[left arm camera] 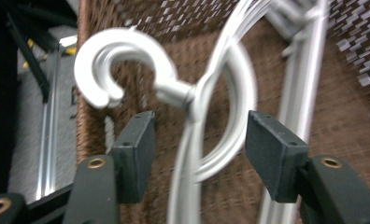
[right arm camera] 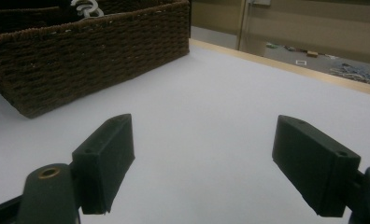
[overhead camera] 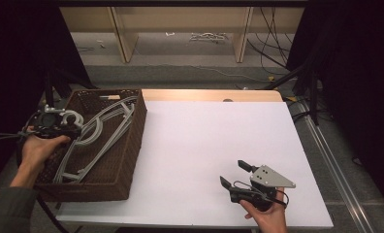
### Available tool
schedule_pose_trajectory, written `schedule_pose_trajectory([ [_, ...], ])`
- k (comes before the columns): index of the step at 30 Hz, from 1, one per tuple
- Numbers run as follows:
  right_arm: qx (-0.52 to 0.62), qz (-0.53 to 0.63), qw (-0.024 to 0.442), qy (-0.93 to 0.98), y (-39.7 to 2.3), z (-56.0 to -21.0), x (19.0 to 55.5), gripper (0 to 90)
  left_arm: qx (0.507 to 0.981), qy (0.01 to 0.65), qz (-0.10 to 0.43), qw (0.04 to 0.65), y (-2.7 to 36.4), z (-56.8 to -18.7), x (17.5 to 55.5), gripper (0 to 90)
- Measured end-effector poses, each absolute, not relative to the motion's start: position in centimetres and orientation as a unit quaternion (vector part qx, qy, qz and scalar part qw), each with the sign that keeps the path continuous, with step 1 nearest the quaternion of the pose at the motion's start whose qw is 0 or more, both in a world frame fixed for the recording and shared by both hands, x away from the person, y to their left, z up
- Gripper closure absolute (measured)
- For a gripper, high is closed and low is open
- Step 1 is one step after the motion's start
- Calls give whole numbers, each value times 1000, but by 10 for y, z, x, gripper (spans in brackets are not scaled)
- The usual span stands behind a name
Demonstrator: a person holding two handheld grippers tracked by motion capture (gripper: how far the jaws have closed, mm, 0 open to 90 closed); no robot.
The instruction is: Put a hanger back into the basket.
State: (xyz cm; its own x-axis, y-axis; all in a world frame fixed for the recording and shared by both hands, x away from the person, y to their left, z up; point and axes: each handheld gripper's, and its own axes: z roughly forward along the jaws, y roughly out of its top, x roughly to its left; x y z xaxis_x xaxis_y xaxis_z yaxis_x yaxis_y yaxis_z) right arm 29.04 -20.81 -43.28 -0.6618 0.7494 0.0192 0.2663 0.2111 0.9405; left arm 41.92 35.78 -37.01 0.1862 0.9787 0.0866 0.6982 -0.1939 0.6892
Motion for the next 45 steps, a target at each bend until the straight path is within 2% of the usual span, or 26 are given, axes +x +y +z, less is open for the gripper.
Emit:
schedule_pose_trajectory([
  [7,336,530,238,741,-208,-433,292,219,710,550,290,331,327,-355,393,358],
  [14,342,539,222,737,-207,-434,292,218,695,511,291,414,281,-350,364,289],
  [26,341,532,222,742,-207,-434,291,217,694,458,277,481,234,-361,346,248],
  [32,337,533,227,742,-206,-436,293,216,695,452,275,487,223,-369,340,239],
  [34,337,540,216,740,-205,-436,292,215,694,452,264,494,222,-372,338,239],
  [36,335,535,231,740,-206,-434,291,215,692,452,258,500,221,-374,334,234],
  [40,338,529,219,747,-205,-433,290,216,690,438,262,513,213,-375,325,233],
  [45,329,534,226,745,-205,-434,292,215,691,415,256,533,201,-380,318,224],
])
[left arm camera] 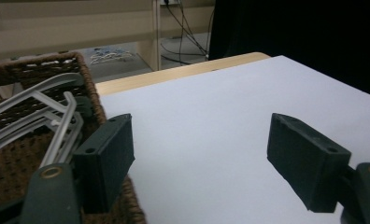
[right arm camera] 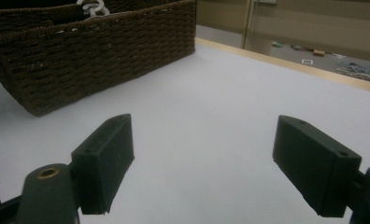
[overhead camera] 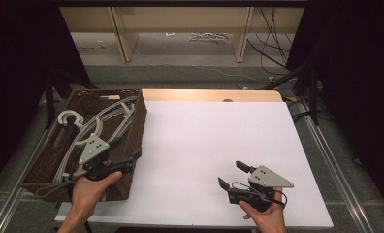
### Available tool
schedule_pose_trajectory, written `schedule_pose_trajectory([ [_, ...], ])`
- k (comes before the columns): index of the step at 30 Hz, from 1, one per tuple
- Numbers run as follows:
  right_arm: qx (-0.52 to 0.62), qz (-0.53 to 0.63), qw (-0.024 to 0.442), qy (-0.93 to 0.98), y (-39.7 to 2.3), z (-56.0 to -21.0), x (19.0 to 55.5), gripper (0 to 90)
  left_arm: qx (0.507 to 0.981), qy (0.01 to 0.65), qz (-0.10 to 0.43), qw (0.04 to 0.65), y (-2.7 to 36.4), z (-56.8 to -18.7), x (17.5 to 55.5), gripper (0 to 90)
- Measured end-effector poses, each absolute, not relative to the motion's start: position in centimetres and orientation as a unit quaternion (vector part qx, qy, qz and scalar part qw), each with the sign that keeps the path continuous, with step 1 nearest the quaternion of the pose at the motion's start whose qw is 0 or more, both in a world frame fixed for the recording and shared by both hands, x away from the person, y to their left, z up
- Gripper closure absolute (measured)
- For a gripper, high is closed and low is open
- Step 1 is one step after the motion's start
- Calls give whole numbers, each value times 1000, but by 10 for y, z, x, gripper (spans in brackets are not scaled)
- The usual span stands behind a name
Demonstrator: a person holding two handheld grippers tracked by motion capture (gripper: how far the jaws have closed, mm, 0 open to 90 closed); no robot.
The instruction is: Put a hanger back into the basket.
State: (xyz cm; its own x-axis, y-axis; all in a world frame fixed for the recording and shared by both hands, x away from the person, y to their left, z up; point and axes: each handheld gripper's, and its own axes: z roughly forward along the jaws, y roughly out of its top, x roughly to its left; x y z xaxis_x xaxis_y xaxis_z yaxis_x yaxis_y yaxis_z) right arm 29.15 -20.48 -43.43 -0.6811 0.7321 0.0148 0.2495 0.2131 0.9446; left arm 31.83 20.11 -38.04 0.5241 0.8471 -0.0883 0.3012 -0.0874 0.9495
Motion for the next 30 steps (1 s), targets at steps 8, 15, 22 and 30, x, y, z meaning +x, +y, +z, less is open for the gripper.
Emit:
schedule_pose_trajectory([
  [8,332,530,227,747,-205,-434,291,207,702,367,241,561,179,-388,306,173],
  [15,328,539,221,744,-204,-433,288,165,708,340,245,569,166,-412,296,162],
  [22,325,542,217,744,-201,-433,287,157,736,307,239,554,156,-435,287,160],
  [30,329,546,219,738,-202,-431,279,156,721,317,239,568,160,-437,283,162],
])
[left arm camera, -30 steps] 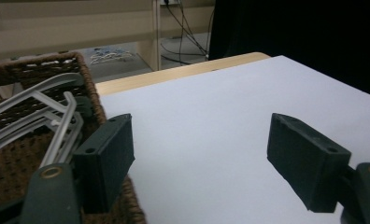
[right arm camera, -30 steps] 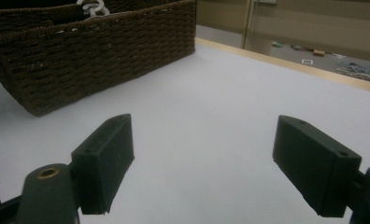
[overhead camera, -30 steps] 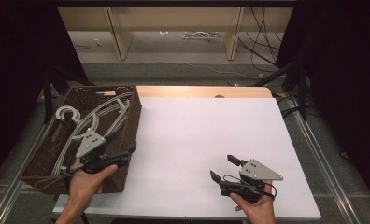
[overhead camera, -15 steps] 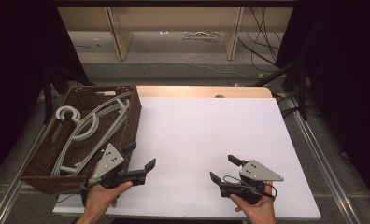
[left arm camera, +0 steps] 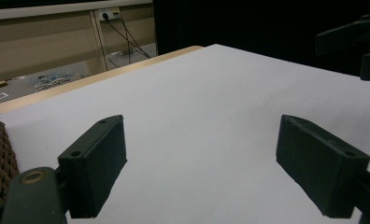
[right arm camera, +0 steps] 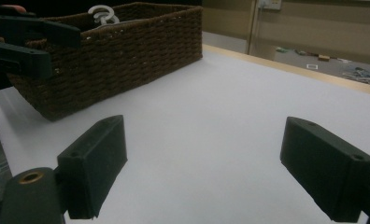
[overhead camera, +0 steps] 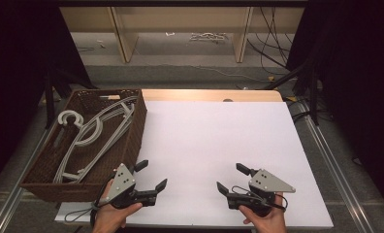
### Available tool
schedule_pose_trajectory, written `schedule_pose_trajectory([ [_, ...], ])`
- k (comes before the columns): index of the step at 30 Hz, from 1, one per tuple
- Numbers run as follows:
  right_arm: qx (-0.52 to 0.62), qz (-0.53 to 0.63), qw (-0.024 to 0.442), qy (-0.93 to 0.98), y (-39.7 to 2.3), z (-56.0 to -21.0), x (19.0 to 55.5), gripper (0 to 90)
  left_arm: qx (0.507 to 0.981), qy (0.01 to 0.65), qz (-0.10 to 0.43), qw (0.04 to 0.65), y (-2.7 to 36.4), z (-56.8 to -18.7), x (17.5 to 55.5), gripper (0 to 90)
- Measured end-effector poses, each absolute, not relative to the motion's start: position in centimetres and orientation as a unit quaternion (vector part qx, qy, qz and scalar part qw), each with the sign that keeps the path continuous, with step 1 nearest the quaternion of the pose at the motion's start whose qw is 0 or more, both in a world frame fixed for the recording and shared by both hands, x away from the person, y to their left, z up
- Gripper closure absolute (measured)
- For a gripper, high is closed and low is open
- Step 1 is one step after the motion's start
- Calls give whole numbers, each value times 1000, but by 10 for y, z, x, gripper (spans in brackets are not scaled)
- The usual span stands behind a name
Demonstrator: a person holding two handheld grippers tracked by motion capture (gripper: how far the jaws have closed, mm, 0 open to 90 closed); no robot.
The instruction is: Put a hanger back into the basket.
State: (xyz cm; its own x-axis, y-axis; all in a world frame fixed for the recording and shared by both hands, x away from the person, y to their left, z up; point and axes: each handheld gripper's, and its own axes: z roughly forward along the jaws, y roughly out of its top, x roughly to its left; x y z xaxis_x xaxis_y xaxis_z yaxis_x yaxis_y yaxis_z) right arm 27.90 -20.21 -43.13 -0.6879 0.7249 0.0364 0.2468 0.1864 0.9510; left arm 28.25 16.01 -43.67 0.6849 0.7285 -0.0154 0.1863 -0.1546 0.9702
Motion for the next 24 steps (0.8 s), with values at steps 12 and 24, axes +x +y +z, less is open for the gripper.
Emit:
schedule_pose_trajectory([
  [12,331,555,214,732,-204,-431,274,158,720,308,254,567,166,-434,288,163],
  [24,339,551,226,728,-207,-430,277,158,714,309,249,577,166,-434,288,162],
])
